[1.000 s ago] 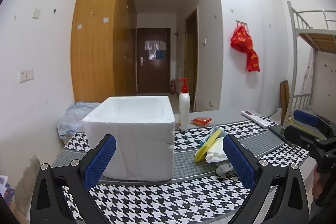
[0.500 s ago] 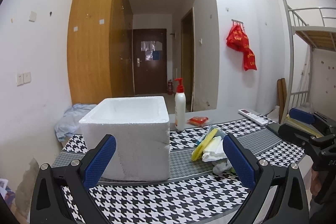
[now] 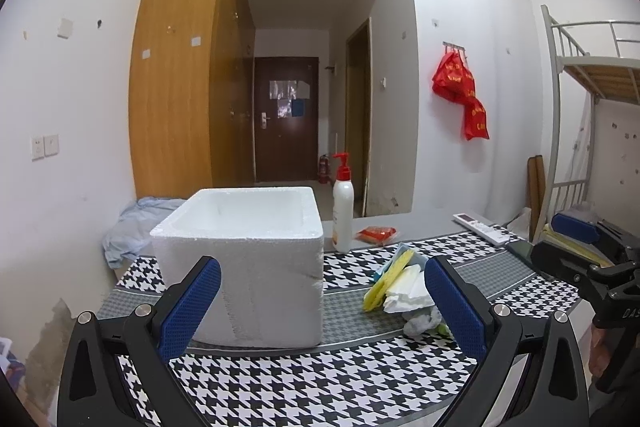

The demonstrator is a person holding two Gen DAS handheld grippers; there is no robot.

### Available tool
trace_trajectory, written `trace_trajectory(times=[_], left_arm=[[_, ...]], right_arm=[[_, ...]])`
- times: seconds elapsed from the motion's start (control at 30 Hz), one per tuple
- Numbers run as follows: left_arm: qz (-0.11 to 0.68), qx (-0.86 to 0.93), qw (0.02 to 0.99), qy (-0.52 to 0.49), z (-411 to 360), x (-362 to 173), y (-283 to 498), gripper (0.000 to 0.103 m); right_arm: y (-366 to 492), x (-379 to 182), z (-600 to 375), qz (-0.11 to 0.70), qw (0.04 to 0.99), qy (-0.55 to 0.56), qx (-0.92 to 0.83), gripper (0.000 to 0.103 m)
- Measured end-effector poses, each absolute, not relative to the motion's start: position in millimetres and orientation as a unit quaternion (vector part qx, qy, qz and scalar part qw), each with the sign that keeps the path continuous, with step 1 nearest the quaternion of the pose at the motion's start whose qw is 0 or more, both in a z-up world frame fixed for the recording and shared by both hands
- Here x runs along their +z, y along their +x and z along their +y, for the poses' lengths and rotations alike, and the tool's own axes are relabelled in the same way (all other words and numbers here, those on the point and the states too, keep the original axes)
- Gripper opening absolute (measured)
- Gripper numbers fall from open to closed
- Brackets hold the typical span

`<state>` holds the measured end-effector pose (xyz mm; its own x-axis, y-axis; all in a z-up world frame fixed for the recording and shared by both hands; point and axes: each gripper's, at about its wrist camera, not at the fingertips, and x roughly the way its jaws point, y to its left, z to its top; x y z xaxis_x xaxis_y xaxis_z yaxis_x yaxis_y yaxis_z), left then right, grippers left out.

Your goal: Organize soft objects

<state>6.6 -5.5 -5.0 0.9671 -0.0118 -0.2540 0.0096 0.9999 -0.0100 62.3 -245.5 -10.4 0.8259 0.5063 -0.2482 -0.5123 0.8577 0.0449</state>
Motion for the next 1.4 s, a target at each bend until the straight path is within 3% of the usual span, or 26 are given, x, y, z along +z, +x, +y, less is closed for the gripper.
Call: trace_trajectory(times=[1.4], left_arm=[[0.165, -0.024, 0.986, 0.013, -19.9, -13.9, 36.5, 0.102]], right_arm=[[89.7, -22.5, -254.3, 0.165, 0.954, -0.008, 0.251, 0.102]])
